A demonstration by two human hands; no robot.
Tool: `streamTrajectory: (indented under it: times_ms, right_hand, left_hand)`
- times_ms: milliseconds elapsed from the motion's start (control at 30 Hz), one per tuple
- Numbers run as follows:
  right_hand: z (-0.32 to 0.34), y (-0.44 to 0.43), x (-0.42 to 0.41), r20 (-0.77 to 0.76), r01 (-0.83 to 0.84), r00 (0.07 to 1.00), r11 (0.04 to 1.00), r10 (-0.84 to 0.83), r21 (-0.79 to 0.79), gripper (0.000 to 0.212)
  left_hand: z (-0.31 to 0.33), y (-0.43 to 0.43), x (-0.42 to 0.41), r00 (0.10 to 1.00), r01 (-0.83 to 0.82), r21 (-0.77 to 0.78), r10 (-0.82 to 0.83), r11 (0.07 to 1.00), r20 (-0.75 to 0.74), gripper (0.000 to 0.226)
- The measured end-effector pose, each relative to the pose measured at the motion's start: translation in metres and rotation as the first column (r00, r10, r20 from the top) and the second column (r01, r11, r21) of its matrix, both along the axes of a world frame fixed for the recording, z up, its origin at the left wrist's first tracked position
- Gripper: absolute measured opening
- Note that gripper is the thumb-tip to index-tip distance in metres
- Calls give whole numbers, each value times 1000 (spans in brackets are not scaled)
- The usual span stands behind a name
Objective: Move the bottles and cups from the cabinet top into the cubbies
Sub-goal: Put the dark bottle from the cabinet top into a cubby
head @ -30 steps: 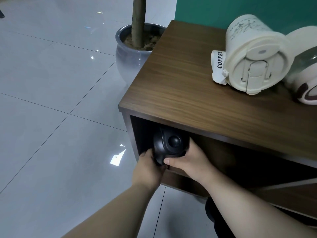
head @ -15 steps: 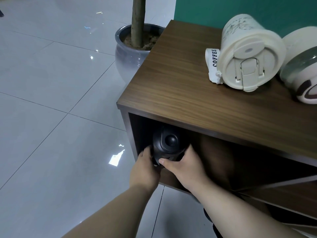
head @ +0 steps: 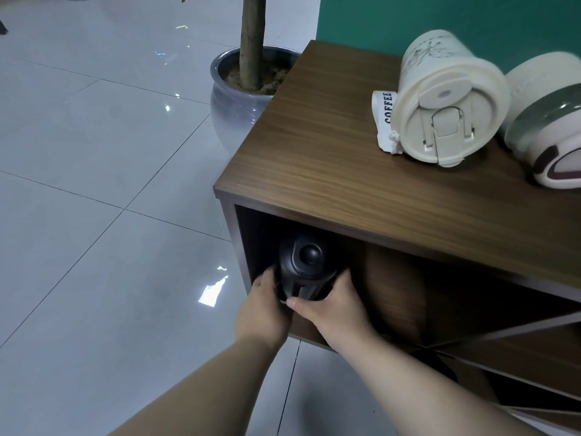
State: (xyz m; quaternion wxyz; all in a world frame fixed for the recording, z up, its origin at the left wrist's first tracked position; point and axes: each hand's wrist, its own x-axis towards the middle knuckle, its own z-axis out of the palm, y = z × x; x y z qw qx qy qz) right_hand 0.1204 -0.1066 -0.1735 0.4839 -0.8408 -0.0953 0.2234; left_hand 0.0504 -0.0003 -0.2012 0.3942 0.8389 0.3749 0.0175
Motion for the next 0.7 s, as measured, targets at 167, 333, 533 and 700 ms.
streamTrajectory:
  times_ms: [167, 333, 533, 700]
  right_hand:
    - [1, -15, -5, -79, -104, 993, 964, 87, -244, 103]
    - [35, -39, -20, -162, -189, 975, 956, 155, -225, 101]
    - [107, -83, -48, 146, -55, 987, 991, 72, -121, 46]
    - [190, -105, -63, 457, 71, 885, 996, -91, 59, 30]
  left_hand:
    - [19, -1, -6, 1000, -14, -92, 15, 996, 8, 54]
    - [51, -2, -29, 987, 46, -70, -56, 997, -152, 20]
    - [134, -19, -48, 1000, -17, -49, 17, 999, 8, 18]
    - [193, -54, -81, 954, -16, -168, 65, 986, 292, 12]
